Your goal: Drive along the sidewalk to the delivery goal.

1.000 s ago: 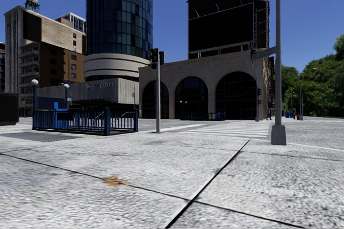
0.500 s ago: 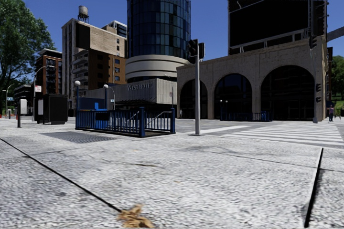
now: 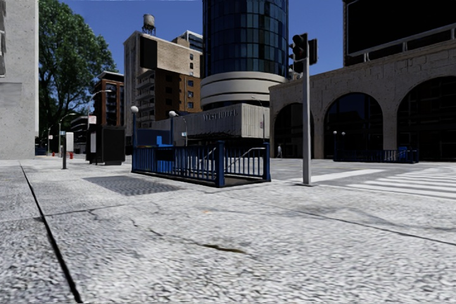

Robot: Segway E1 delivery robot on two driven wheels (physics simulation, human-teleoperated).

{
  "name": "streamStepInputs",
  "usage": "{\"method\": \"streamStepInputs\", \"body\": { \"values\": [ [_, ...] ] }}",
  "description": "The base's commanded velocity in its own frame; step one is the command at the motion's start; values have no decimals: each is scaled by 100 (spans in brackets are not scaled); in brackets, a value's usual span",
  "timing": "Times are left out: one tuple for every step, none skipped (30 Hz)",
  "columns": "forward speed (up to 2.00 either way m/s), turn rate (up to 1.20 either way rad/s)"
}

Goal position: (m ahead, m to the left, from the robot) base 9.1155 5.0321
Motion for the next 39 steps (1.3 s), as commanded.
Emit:
{"method": "streamStepInputs", "body": {
  "values": [
    [176,18],
    [176,18],
    [176,18],
    [176,18],
    [176,18],
    [176,18],
    [176,19],
    [176,19],
    [176,21],
    [176,25],
    [176,30],
    [176,30],
    [176,34],
    [176,35],
    [176,36],
    [176,36],
    [176,36],
    [176,36],
    [176,37],
    [176,40],
    [176,40],
    [176,42],
    [176,44],
    [176,45],
    [176,45],
    [176,45],
    [176,45],
    [176,45],
    [176,45],
    [176,45],
    [176,45],
    [176,45],
    [176,45],
    [176,45],
    [176,45],
    [176,45],
    [176,45],
    [176,45],
    [176,45]
  ]
}}
